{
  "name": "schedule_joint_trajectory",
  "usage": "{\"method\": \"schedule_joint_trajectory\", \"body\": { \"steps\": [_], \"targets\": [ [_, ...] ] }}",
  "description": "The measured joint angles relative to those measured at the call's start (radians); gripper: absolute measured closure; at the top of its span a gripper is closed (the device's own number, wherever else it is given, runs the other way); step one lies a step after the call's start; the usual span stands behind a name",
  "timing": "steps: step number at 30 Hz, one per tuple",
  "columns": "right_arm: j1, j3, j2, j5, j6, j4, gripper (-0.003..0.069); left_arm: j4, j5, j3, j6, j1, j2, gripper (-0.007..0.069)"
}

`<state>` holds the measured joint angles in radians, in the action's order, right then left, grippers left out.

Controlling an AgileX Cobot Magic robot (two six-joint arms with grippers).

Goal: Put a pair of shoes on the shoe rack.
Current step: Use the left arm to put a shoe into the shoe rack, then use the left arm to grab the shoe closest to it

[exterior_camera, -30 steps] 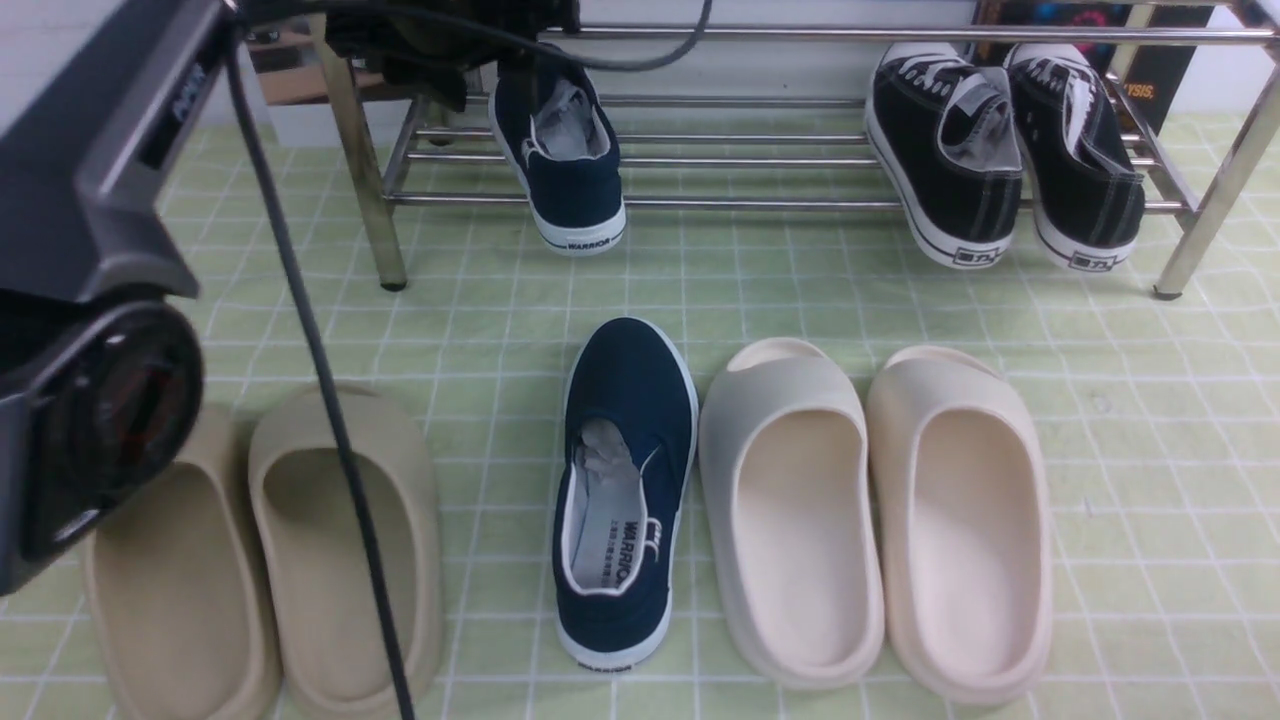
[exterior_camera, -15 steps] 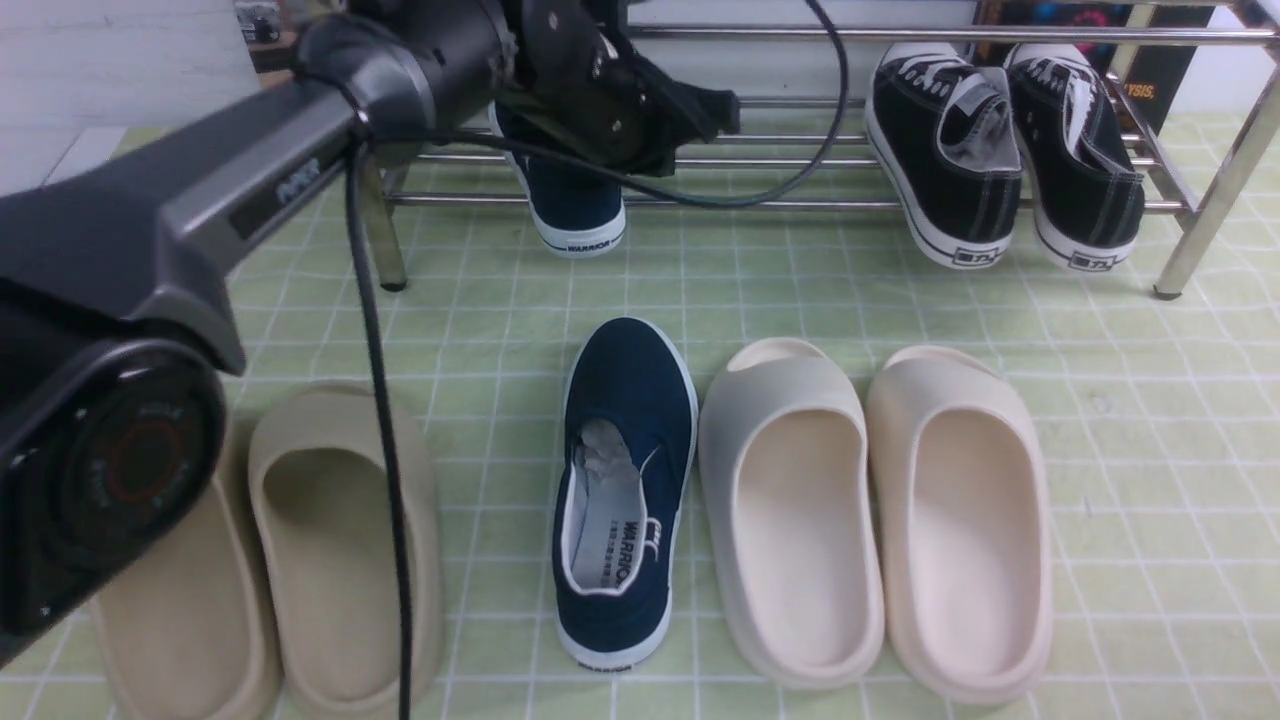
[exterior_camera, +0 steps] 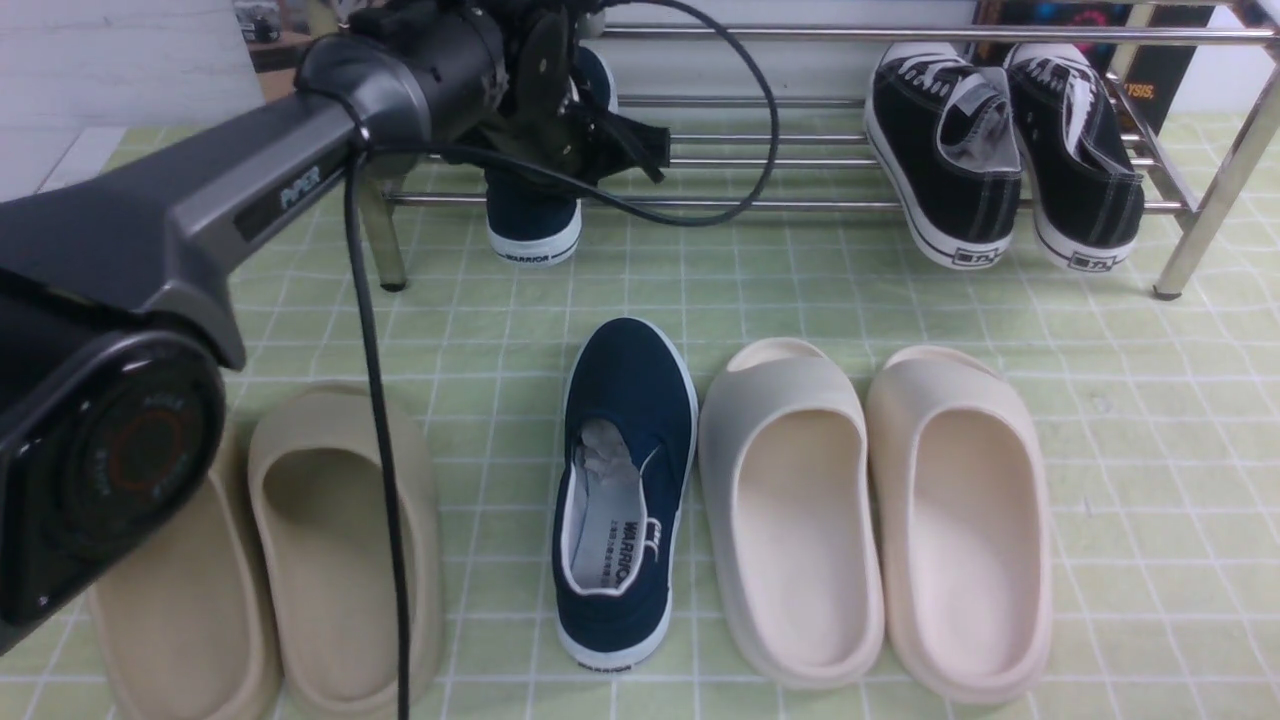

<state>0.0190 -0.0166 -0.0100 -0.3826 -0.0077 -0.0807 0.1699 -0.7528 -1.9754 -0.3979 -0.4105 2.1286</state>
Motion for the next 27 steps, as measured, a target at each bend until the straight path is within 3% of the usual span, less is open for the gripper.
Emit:
{"method": "schedule_joint_trajectory", "body": {
  "steps": [6, 10, 13, 15, 22, 25, 27],
  "targets": [
    [0.0, 0.0, 0.0, 0.0, 0.0, 0.0, 0.0419, -0.035, -0.337, -0.007, 0.04, -0.005, -0.14, 0.0638],
    [0.0, 0.0, 0.0, 0.0, 0.0, 0.0, 0.0419, -0.214, -0.464, 0.132, 0.17, -0.004, -0.232, 0.0638],
    [0.0, 0.0, 0.0, 0.0, 0.0, 0.0, 0.0419, -0.317, -0.459, 0.307, 0.221, -0.005, -0.286, 0.062],
    [0.0, 0.0, 0.0, 0.0, 0.0, 0.0, 0.0419, -0.354, -0.406, 0.431, 0.233, -0.005, -0.317, 0.0569],
    [0.0, 0.0, 0.0, 0.0, 0.0, 0.0, 0.0419, -0.419, -0.213, 0.635, 0.269, -0.005, -0.306, 0.0232],
    [0.0, 0.0, 0.0, 0.0, 0.0, 0.0, 0.0419, -0.455, -0.184, 0.65, 0.316, -0.005, -0.246, 0.02],
    [0.0, 0.0, 0.0, 0.0, 0.0, 0.0, 0.0419, -0.467, -0.146, 0.65, 0.326, -0.005, -0.204, 0.0249]
  ]
}}
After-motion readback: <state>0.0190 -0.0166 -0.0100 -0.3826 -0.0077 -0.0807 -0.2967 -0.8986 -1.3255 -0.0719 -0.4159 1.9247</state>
